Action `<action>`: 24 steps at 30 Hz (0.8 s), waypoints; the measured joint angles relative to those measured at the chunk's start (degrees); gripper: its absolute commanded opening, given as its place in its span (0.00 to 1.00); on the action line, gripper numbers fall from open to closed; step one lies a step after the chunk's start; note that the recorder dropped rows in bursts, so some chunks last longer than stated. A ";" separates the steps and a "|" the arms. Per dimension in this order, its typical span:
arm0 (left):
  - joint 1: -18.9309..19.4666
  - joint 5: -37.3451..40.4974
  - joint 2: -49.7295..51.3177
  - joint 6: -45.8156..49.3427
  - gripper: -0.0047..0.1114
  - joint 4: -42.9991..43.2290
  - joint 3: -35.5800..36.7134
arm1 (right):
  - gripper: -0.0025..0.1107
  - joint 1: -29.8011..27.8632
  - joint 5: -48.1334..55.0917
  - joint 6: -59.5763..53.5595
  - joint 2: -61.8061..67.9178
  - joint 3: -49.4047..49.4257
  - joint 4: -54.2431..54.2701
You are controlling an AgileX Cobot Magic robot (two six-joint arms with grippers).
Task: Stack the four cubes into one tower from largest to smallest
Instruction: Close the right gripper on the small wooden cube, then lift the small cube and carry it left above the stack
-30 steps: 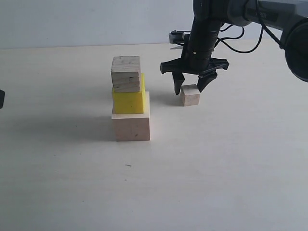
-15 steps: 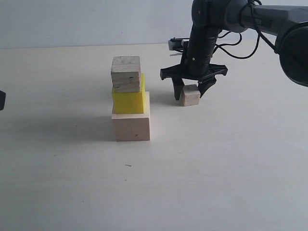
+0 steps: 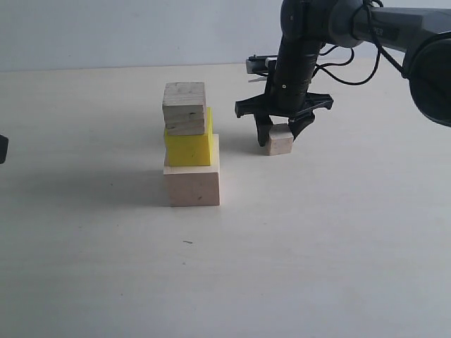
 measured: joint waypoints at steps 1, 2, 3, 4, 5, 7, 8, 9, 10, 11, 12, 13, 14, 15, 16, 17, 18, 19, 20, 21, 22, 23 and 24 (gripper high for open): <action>0.00 0.10 0.00 0.00 0.04 0.00 0.00 | 0.46 0.00 0.00 0.00 0.00 0.00 0.00; 0.00 0.10 0.00 0.00 0.04 0.00 0.00 | 0.44 0.00 0.00 0.00 0.00 0.00 0.00; 0.00 0.10 0.00 0.00 0.04 0.00 0.00 | 0.42 0.00 0.00 0.00 0.00 0.00 0.00; 0.00 0.10 0.00 0.00 0.04 0.00 0.00 | 0.41 0.00 0.00 0.00 0.00 0.00 0.00; 0.00 0.10 0.00 0.00 0.04 0.00 0.00 | 0.40 0.00 0.00 0.00 0.00 0.00 0.00; 0.00 0.10 0.00 0.00 0.04 0.00 0.00 | 0.40 0.00 0.00 0.00 0.00 0.00 0.00; 0.00 0.10 0.00 0.00 0.04 0.00 0.00 | 0.40 0.00 0.00 0.00 0.04 0.00 0.00; 0.00 0.10 0.00 0.00 0.04 0.00 0.00 | 0.39 0.00 0.00 0.00 0.13 0.00 0.00; 0.00 0.10 0.00 0.00 0.04 0.00 0.00 | 0.39 0.00 0.00 0.00 0.27 0.00 0.00; 0.00 0.10 0.00 0.00 0.04 0.00 0.00 | 0.38 0.00 0.00 0.00 0.27 0.00 0.00; 0.00 0.10 0.00 0.00 0.04 0.00 0.00 | 0.36 0.00 0.00 0.00 0.35 0.00 0.00; 0.00 0.10 0.00 0.00 0.04 0.00 0.00 | 0.32 0.00 0.00 0.00 0.40 0.00 0.00; 0.00 0.10 0.00 0.00 0.04 0.00 0.00 | 0.29 0.00 0.11 0.00 0.51 0.00 0.00; 0.00 0.10 0.00 0.00 0.04 0.00 0.00 | 0.23 0.00 0.11 0.00 0.49 0.00 0.00; 0.00 0.10 0.00 0.00 0.04 0.00 0.00 | 0.19 0.00 0.11 0.00 0.49 0.00 0.00; 0.00 0.10 0.00 0.00 0.04 0.00 0.00 | 0.15 0.00 0.11 -0.30 0.49 0.00 0.00; 0.00 0.10 0.00 0.00 0.04 0.00 0.00 | 0.11 0.00 0.11 -0.60 0.49 0.00 0.00; 0.00 0.10 0.00 0.00 0.04 0.00 0.00 | 0.06 0.00 0.11 -1.12 0.49 0.00 0.00; 0.00 0.10 0.00 0.00 0.04 0.00 0.00 | 0.03 0.00 0.22 -1.61 0.38 0.00 0.00; 0.00 0.10 0.00 0.00 0.04 0.00 0.00 | 0.02 0.00 0.22 -2.22 0.29 0.00 0.00; 0.00 0.10 0.00 0.00 0.04 0.00 0.00 | 0.02 0.00 0.22 -3.18 0.16 0.00 0.00; 0.00 0.10 0.00 0.00 0.04 0.00 0.00 | 0.02 0.00 0.11 -4.39 -0.10 0.00 0.00; 0.00 0.10 0.00 0.00 0.04 0.00 0.00 | 0.02 0.00 0.11 -5.32 -0.36 0.00 0.00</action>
